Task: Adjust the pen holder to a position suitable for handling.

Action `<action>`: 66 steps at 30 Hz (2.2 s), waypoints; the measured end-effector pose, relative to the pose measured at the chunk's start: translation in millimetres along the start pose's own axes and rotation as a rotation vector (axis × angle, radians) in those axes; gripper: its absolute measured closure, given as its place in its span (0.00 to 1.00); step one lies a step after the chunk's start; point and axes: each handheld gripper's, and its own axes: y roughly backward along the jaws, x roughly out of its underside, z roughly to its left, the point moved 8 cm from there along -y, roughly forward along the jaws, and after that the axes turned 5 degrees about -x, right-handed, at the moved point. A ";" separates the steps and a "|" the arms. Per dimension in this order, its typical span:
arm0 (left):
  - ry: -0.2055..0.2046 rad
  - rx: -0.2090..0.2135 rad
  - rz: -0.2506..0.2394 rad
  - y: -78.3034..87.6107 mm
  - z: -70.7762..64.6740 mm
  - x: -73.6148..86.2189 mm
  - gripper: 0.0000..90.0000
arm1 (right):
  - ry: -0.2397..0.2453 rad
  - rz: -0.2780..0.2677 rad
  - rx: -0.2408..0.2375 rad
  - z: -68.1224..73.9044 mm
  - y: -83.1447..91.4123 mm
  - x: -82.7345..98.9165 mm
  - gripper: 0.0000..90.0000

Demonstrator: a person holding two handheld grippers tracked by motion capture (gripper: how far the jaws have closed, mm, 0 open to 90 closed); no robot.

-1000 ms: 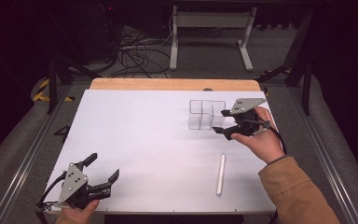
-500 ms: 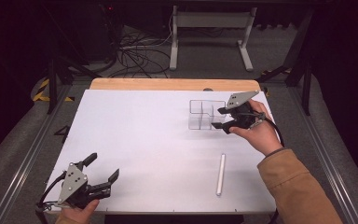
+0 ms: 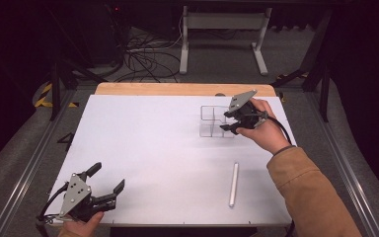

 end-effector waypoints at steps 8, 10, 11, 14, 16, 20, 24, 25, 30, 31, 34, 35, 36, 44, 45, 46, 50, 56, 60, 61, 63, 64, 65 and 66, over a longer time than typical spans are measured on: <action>0.002 0.003 0.002 -0.3 -0.1 0.5 0.14 | -0.047 -0.004 -0.033 -6.0 -16.2 -0.2 0.61; 0.005 0.003 0.001 -0.6 -0.2 0.5 0.14 | -0.054 0.007 -0.044 -6.9 -19.7 1.1 0.62; 0.005 0.003 0.001 -0.6 -0.2 0.5 0.14 | -0.059 0.007 -0.046 -7.4 -21.8 1.4 0.62; 0.006 0.003 0.004 -0.7 -0.1 0.8 0.14 | -0.070 0.019 -0.064 -7.7 -27.1 3.6 0.64; 0.006 0.003 0.005 -1.1 0.0 0.9 0.14 | -0.070 0.026 -0.072 -8.5 -30.3 4.8 0.65; 0.004 0.003 0.007 -1.3 -0.1 1.1 0.14 | -0.092 0.034 -0.072 -10.5 -36.7 6.8 0.65; 0.006 0.002 0.008 -1.5 0.2 1.4 0.14 | -0.089 0.046 -0.078 -11.3 -41.2 8.7 0.65; 0.005 0.002 0.009 -1.4 0.2 1.5 0.14 | -0.090 0.053 -0.077 -11.4 -42.3 9.1 0.65; 0.004 0.001 0.008 -1.3 0.5 1.5 0.14 | -0.082 0.067 -0.079 -10.7 -48.9 9.3 0.66; 0.004 0.001 0.009 -1.4 0.5 1.6 0.14 | -0.079 0.073 -0.080 -10.3 -51.3 9.3 0.67; 0.004 0.001 0.010 -1.6 0.4 1.6 0.14 | -0.079 0.080 -0.082 -9.9 -53.2 9.6 0.68; 0.004 0.001 0.010 -1.7 0.4 1.6 0.14 | -0.079 0.083 -0.086 -9.4 -55.1 9.9 0.68; 0.004 0.001 0.010 -1.7 0.3 1.6 0.14 | -0.078 0.083 -0.087 -9.4 -56.3 9.9 0.68; 0.006 0.001 0.011 -2.0 0.5 1.9 0.14 | -0.072 0.101 -0.092 -8.3 -61.5 11.0 0.72; 0.006 0.001 0.011 -2.0 0.6 1.9 0.14 | -0.070 0.106 -0.093 -7.9 -61.6 11.3 0.74; 0.006 0.000 0.011 -2.0 0.7 1.9 0.14 | -0.064 0.111 -0.092 -7.9 -61.6 11.3 0.76; 0.005 -0.001 0.010 -2.0 1.0 1.8 0.14 | -0.057 0.117 -0.085 -7.9 -59.5 10.8 0.81; 0.004 -0.001 0.010 -2.0 0.9 1.8 0.14 | -0.017 0.128 -0.092 -6.2 -57.0 10.6 0.86; 0.006 -0.002 0.012 -2.3 0.7 2.1 0.14 | -0.020 0.134 -0.121 -0.2 -51.6 8.6 0.96; 0.006 -0.002 0.013 -2.4 0.8 2.3 0.14 | -0.024 0.126 -0.134 1.8 -50.0 7.7 0.97; 0.006 -0.003 0.012 -2.5 1.2 2.2 0.14 | -0.021 0.116 -0.143 3.1 -48.0 6.5 0.97; 0.007 -0.003 0.011 -2.6 1.3 2.2 0.14 | -0.028 0.112 -0.146 4.7 -45.4 5.2 0.97; 0.010 -0.002 0.012 -3.1 1.1 2.4 0.14 | -0.012 0.089 -0.148 7.0 -40.6 0.8 0.98; 0.010 -0.002 0.012 -3.1 1.1 2.4 0.14 | -0.006 0.080 -0.148 8.9 -37.8 -2.0 0.98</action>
